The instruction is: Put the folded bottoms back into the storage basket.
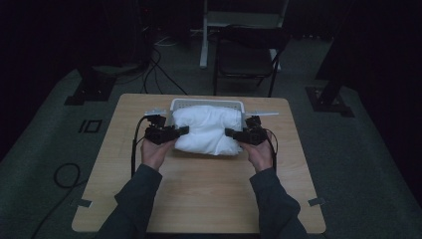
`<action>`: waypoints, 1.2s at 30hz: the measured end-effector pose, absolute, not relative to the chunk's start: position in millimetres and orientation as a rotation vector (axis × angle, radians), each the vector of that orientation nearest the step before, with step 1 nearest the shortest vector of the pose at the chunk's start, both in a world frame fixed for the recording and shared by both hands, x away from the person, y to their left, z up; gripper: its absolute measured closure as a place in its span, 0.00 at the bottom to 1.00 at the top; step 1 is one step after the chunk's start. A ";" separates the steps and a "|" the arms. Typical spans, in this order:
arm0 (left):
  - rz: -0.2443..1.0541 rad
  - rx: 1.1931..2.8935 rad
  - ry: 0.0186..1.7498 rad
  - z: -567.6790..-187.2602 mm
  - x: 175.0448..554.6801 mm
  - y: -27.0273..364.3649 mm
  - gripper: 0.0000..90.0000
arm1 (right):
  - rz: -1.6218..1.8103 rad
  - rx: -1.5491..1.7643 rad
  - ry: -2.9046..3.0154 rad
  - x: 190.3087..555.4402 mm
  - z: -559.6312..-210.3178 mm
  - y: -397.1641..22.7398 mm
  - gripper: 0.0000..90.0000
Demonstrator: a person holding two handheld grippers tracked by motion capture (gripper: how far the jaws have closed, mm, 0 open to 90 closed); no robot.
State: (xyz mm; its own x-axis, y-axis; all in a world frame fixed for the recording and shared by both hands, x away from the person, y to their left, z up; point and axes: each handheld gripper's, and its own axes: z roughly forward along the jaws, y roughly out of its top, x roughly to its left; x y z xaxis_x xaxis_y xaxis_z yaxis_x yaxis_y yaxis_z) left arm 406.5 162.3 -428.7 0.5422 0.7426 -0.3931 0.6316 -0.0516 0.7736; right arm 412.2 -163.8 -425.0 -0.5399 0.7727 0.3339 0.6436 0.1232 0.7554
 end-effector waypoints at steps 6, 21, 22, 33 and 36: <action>0.138 1.754 1.159 -429.0 412.3 161.7 0.68 | 1.383 1.436 2.244 417.4 -425.4 -162.9 0.66; 0.132 1.743 1.299 -447.3 493.0 154.1 0.68 | 1.270 1.535 2.230 486.2 -432.5 -154.1 0.66; 0.131 1.750 1.317 -449.7 496.6 153.1 0.68 | 1.256 1.557 2.232 494.7 -437.9 -152.4 0.66; 0.193 1.862 1.515 -481.9 494.0 146.3 0.43 | 0.840 1.659 2.353 515.4 -480.4 -136.0 0.32; 0.248 1.833 1.474 -474.8 486.9 152.7 0.42 | 0.844 1.555 2.296 506.0 -472.9 -133.9 0.20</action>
State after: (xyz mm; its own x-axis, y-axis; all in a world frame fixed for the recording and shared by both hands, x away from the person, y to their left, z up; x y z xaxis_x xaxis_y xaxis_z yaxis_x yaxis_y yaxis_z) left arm 486.9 152.7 -474.8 0.3159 0.9009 -0.2976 0.7540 -0.0479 0.6551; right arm 506.0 -133.9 -472.9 -0.4032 0.9076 0.1170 0.7674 0.2657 0.5835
